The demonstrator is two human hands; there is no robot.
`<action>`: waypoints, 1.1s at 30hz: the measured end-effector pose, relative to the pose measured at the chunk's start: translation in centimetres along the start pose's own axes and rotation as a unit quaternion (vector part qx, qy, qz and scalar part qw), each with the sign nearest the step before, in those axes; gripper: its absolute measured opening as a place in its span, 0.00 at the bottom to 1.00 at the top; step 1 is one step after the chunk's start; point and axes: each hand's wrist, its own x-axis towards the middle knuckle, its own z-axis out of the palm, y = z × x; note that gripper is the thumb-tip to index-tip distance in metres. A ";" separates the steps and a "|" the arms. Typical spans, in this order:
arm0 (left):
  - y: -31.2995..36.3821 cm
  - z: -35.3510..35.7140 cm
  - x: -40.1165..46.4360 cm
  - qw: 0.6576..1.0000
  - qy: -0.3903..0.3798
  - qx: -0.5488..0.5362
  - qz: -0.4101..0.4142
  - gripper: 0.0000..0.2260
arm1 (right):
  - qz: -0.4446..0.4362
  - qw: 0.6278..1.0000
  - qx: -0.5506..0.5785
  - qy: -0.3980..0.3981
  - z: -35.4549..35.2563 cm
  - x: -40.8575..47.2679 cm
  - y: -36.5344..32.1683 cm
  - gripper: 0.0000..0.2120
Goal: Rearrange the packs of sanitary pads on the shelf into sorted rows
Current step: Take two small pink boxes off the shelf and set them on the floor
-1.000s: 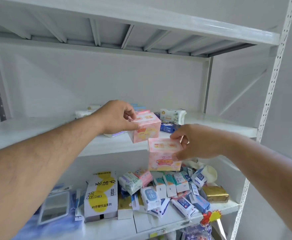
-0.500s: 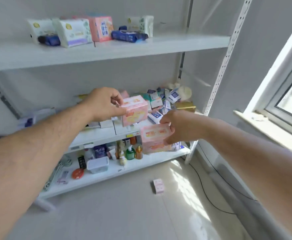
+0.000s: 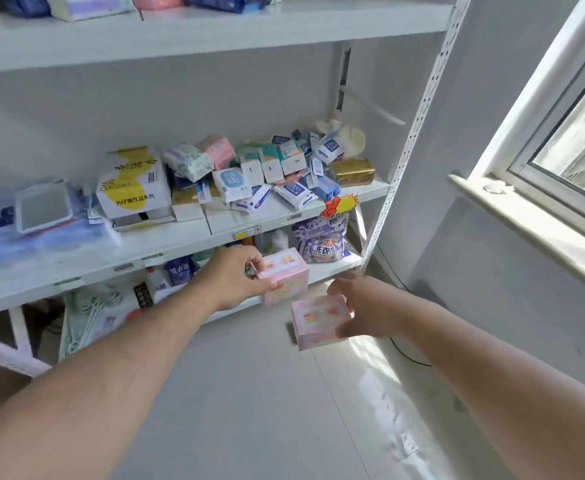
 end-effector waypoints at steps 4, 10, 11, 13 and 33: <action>-3.4 2.9 1.2 1.000 -0.026 -0.007 0.002 0.12 | 0.017 1.000 0.019 -0.016 4.0 0.4 1.1 0.31; -5.1 7.3 3.3 0.999 -0.051 -0.008 -0.006 0.13 | 0.051 0.996 0.050 -0.044 7.9 1.3 4.9 0.29; -5.1 8.1 3.9 0.999 -0.053 -0.005 -0.004 0.14 | 0.054 0.996 0.052 -0.045 8.3 1.6 5.8 0.29; -5.2 9.7 5.2 0.999 -0.054 0.004 -0.006 0.14 | 0.057 0.996 0.054 -0.051 9.0 2.6 7.7 0.29; -28.4 43.7 21.0 0.992 -0.101 -0.048 -0.066 0.15 | 0.080 0.984 0.112 -0.115 38.0 22.9 30.8 0.20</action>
